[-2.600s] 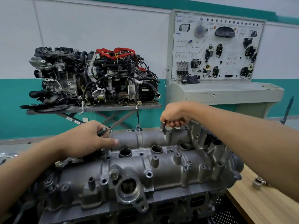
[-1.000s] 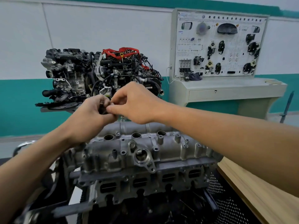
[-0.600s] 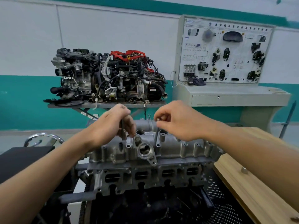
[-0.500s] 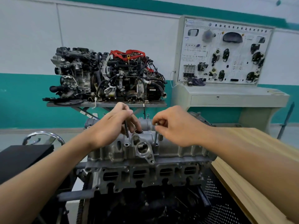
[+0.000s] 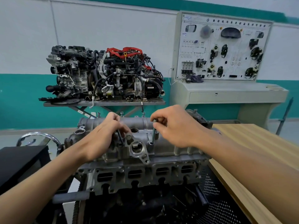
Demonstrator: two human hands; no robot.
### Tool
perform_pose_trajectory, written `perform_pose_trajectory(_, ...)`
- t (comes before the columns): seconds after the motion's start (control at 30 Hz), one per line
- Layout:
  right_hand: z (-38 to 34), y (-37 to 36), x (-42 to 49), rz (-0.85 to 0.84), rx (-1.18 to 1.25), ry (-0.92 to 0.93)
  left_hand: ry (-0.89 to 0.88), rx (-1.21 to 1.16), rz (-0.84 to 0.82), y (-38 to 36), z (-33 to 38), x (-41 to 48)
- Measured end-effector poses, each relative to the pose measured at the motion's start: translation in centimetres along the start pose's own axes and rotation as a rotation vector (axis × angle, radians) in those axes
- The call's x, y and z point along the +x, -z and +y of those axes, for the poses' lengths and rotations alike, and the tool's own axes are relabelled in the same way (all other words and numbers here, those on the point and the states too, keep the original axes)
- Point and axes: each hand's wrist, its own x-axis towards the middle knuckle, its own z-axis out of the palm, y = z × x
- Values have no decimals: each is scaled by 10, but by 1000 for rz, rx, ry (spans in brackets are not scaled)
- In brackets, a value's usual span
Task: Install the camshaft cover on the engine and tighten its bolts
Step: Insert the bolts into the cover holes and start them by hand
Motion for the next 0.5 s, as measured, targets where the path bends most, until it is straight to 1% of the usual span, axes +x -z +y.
perform_pose_trajectory(0.1,2,-4,2,25,6,16,-83,46,-145,12,5,-29)
perform_pose_trajectory(0.13,3,-5,3,25,7,17,-111,73,-153,15,4,-35)
perform_pose_trajectory(0.17,3,-5,5,21,13,17,-127,75,-148,15,3,-36)
perform_pose_trajectory(0.23,3,-5,7,1,9,18,-140,-11,-105,11,5,-30)
perform_pose_trajectory(0.33,4,-1,11,-35,11,-10,-68,-120,-17,7,8,-12)
perform_pose_trajectory(0.4,4,1,12,-55,1,-23,-72,-158,-34,8,5,-8)
perform_pose_trajectory(0.5,3,1,9,-54,-39,0,-154,-111,-96,7,2,-19)
